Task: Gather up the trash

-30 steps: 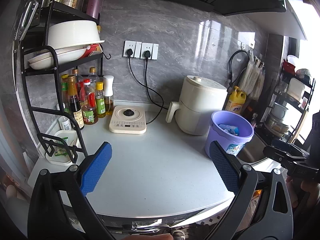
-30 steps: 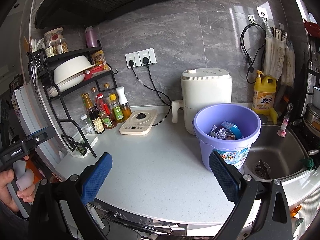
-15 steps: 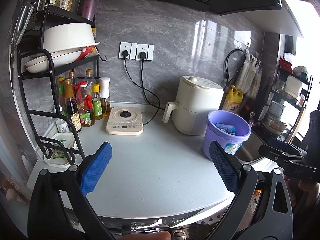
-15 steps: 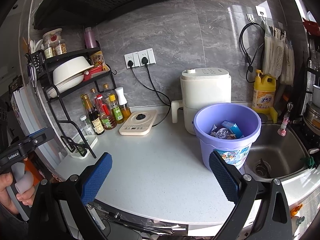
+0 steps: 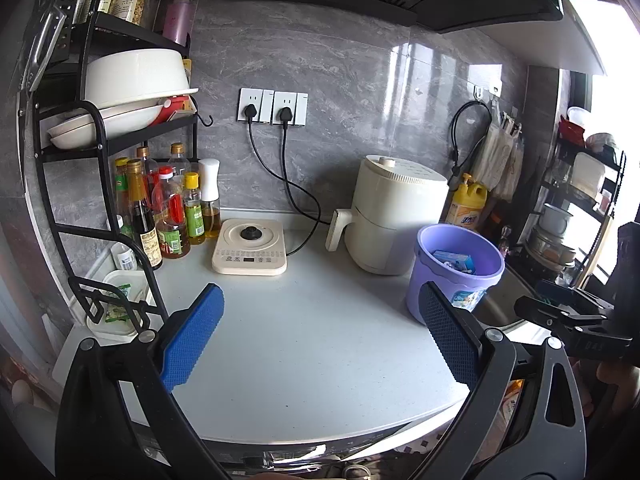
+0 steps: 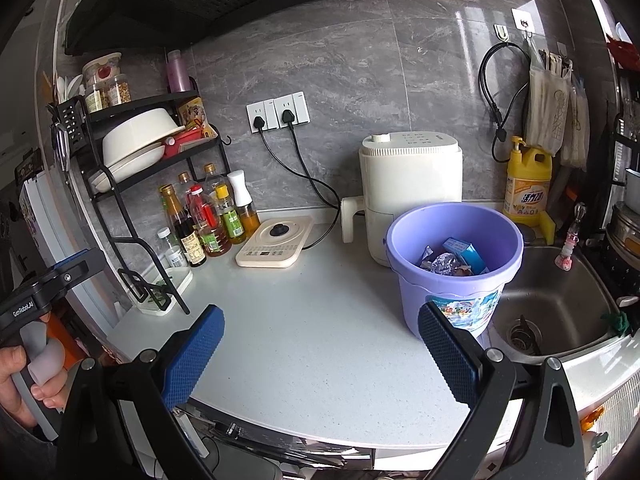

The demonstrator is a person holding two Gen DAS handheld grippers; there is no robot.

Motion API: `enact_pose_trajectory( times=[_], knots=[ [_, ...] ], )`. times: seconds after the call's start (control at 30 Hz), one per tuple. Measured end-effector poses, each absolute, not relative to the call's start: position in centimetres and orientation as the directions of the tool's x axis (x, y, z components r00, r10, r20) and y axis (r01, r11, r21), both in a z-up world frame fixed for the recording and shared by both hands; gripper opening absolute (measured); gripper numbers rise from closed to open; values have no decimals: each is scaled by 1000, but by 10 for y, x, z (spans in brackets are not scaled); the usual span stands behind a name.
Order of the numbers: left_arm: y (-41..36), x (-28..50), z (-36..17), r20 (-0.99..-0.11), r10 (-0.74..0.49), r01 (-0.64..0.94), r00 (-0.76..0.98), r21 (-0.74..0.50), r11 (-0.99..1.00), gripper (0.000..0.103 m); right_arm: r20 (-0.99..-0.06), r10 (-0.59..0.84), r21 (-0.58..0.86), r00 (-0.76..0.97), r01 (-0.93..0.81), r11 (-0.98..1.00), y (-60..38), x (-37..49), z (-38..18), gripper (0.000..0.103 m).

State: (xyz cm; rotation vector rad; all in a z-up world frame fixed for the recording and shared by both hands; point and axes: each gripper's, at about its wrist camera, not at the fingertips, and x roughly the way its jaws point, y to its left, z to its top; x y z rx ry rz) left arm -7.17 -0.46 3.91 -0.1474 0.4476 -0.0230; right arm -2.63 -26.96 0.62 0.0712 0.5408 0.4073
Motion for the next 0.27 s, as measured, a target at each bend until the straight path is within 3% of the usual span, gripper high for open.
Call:
enact_pose_trajectory(
  times=[0.27],
  knots=[
    [2, -55, 27, -460, -48, -33, 887, -164, 986, 97, -512, 393, 164, 764, -363, 917, -266, -6, 0, 95]
  ],
)
